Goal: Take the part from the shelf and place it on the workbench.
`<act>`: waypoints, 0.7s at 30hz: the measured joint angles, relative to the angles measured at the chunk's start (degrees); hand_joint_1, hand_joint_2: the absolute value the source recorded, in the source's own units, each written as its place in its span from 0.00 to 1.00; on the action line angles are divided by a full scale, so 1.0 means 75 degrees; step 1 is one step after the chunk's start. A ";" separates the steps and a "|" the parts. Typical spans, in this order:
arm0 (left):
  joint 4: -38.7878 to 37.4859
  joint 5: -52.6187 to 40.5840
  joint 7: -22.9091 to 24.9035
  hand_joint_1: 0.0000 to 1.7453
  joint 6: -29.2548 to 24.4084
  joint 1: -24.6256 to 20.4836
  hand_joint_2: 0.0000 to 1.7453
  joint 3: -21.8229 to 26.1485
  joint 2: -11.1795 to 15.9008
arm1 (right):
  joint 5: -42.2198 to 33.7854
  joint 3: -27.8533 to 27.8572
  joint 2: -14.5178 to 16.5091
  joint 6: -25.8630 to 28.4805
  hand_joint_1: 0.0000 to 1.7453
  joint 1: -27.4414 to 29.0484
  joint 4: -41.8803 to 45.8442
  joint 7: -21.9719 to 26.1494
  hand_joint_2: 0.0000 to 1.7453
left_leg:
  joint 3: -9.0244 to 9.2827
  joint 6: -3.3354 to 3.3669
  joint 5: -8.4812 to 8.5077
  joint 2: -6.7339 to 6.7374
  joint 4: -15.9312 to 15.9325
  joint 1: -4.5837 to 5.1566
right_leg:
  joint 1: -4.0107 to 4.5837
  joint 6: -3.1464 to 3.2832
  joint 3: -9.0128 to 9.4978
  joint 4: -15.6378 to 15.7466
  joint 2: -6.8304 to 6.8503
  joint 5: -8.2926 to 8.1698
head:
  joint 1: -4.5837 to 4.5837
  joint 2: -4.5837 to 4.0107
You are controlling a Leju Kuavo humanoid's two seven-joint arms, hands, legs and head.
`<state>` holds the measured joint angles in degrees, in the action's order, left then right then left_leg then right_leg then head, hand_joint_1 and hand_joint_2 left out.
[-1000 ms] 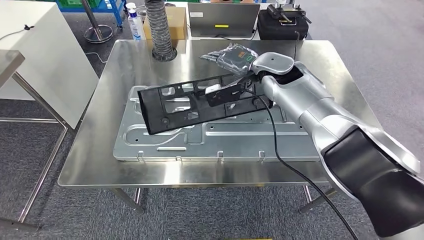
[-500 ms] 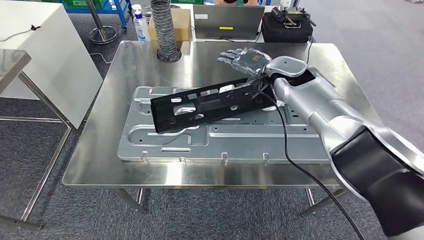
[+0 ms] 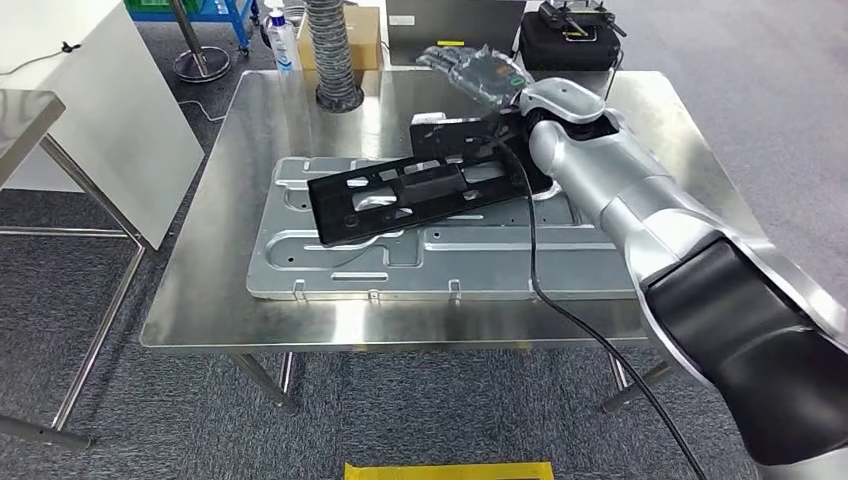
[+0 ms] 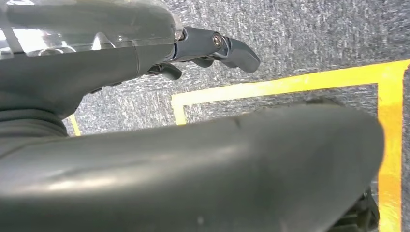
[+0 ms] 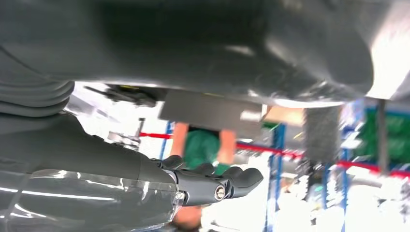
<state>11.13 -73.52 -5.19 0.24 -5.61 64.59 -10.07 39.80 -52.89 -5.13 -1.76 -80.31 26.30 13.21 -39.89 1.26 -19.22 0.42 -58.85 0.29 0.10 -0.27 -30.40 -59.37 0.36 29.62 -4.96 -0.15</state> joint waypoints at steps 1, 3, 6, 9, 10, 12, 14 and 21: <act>0.0000 0.0000 0.0000 0.00 0.0005 0.0014 0.00 0.0007 0.0001 | -0.0041 0.0119 0.0023 0.0015 0.00 -0.0048 -0.0033 -0.0036 0.00 | -0.0003 -0.0046 0.0060 0.0025 0.0025 -0.0006 | 0.0019 0.0021 -0.0016 0.0066 -0.0011 -0.0037 | 0.0000 0.0000; 0.0000 -0.0001 -0.0002 0.00 0.0015 0.0049 0.00 0.0015 0.0005 | -0.0103 0.0327 0.0042 0.0055 0.00 -0.0113 -0.0104 -0.0079 0.00 | -0.0014 -0.0137 0.0131 0.0059 0.0088 -0.0031 | 0.0007 0.0104 -0.0081 0.0142 -0.0048 -0.0204 | -0.0001 0.0000; 0.0000 -0.0018 0.0002 0.00 0.0028 0.0094 0.00 0.0018 0.0030 | -0.0128 0.0610 0.0033 0.0158 0.00 -0.0205 -0.0192 -0.0100 0.00 | -0.0282 -0.0211 -0.0601 0.0028 -0.0575 -0.0051 | -0.0031 0.0214 -0.0274 0.0269 -0.0138 -0.0537 | -0.0001 0.0000; 0.0000 -0.0035 0.0047 0.00 0.0043 0.0142 0.00 0.0020 0.0053 | -0.0127 0.0814 -0.0059 0.0230 0.00 -0.0211 -0.0248 -0.0098 0.00 | -0.0518 -0.0268 -0.1427 0.0015 -0.2029 -0.0093 | -0.0041 0.0233 -0.0621 0.0269 -0.0249 -0.0815 | -0.0001 0.0000; 0.0000 -0.0034 0.0061 0.00 0.0045 0.0147 0.00 0.0020 0.0060 | -0.0128 0.0872 -0.0099 0.0274 0.00 -0.0185 -0.0258 -0.0095 0.00 | -0.0419 -0.0282 -0.1395 0.0016 -0.2181 -0.0105 | -0.0047 0.0220 -0.0737 0.0264 -0.0294 -0.0903 | -0.0001 0.0000; 0.0000 -0.0023 0.0069 0.00 0.0045 0.0153 0.00 0.0023 0.0081 | -0.0159 0.1017 -0.0155 0.0454 0.00 -0.0100 -0.0258 -0.0086 0.00 | 0.0191 -0.0272 -0.1065 0.0016 -0.1638 -0.0120 | -0.0063 0.0180 -0.0948 0.0248 -0.0390 -0.1069 | -0.0001 0.0000; 0.0000 0.0013 0.0050 0.00 0.0039 0.0153 0.00 0.0032 0.0110 | -0.0207 0.1240 -0.0194 0.0733 0.00 0.0015 -0.0232 -0.0092 0.00 | 0.1057 -0.0221 -0.1041 0.0016 -0.0500 -0.0093 | -0.0074 0.0118 -0.1099 0.0240 -0.0467 -0.1208 | -0.0001 0.0000; 0.0000 0.0154 -0.0082 0.00 0.0018 0.0188 0.00 0.0111 0.0165 | -0.0394 0.2248 -0.0190 0.1663 0.00 0.0801 -0.0178 -0.0152 0.00 | 0.1438 0.0036 -0.0794 0.0302 0.0648 -0.0065 | -0.0115 -0.0188 -0.1380 -0.0068 -0.0369 -0.0893 | 0.0001 0.0000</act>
<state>11.13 -72.36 -5.80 0.37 -4.20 65.42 -8.83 36.84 -36.03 -6.55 10.71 -74.30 24.96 12.06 -29.10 1.53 -25.18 2.68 -53.99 -0.19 -0.76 -1.68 -40.74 -59.87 -2.40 22.92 -4.95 -0.15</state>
